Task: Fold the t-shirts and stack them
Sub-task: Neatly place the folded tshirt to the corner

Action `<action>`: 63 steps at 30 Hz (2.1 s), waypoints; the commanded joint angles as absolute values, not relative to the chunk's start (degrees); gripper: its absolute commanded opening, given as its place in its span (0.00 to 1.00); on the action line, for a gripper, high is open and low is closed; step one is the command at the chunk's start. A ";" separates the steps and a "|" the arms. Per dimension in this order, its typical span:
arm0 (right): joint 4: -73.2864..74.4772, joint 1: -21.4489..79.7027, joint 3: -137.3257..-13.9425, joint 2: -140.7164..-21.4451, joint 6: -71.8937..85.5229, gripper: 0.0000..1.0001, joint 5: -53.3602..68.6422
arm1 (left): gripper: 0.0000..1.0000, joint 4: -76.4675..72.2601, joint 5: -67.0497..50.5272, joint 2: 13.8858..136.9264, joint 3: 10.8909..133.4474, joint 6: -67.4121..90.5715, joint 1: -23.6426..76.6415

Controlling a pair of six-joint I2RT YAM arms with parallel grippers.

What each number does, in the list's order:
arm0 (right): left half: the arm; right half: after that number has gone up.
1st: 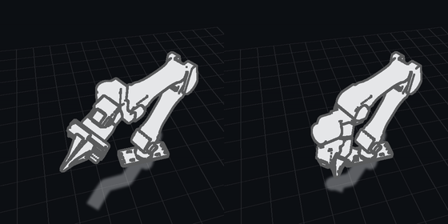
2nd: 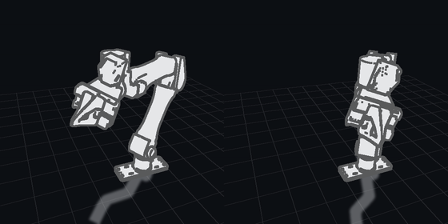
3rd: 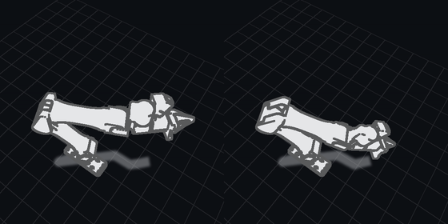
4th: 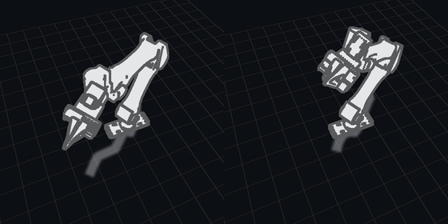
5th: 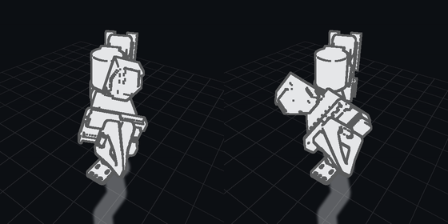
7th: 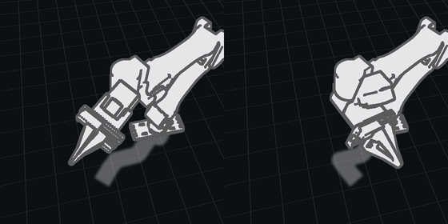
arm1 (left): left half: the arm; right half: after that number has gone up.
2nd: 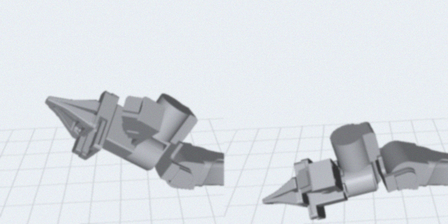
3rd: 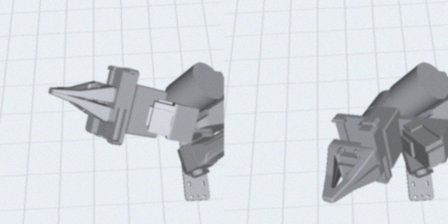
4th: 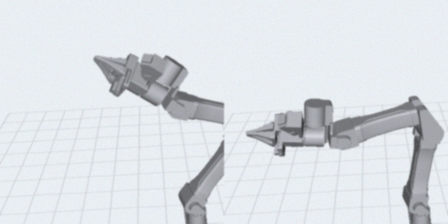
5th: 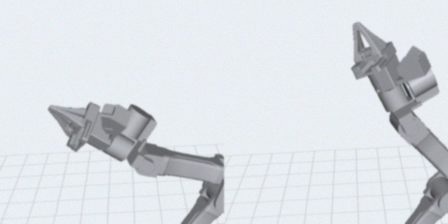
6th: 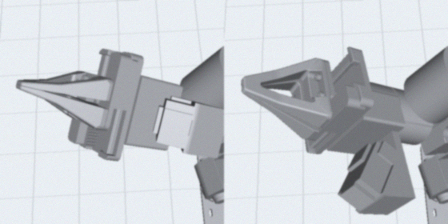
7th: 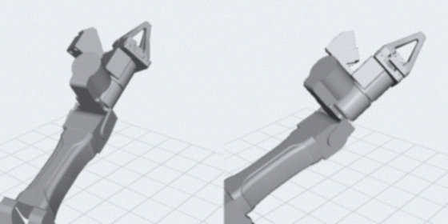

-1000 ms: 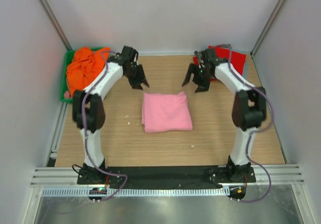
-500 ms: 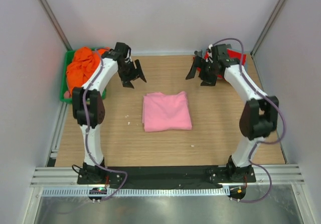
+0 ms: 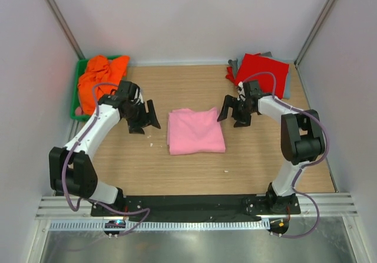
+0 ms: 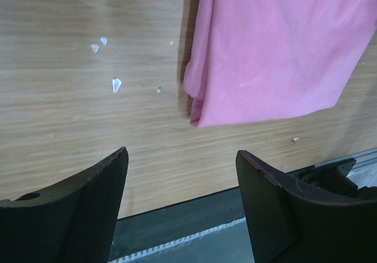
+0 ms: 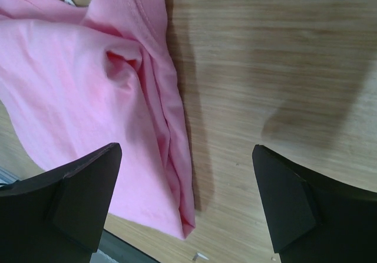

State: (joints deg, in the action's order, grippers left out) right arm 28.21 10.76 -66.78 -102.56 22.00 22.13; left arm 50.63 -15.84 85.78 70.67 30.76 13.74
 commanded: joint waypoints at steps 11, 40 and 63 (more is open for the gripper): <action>12.13 10.72 -67.24 -114.16 24.61 0.84 29.18 | 0.75 52.65 -9.07 67.95 58.89 26.54 13.54; 16.52 7.91 -79.87 -104.15 30.68 0.02 35.42 | 0.77 49.40 -3.87 41.66 50.63 32.61 13.54; 41.12 2.02 -122.31 -115.92 25.23 0.01 29.44 | 0.75 50.19 -4.13 43.95 51.06 32.61 13.45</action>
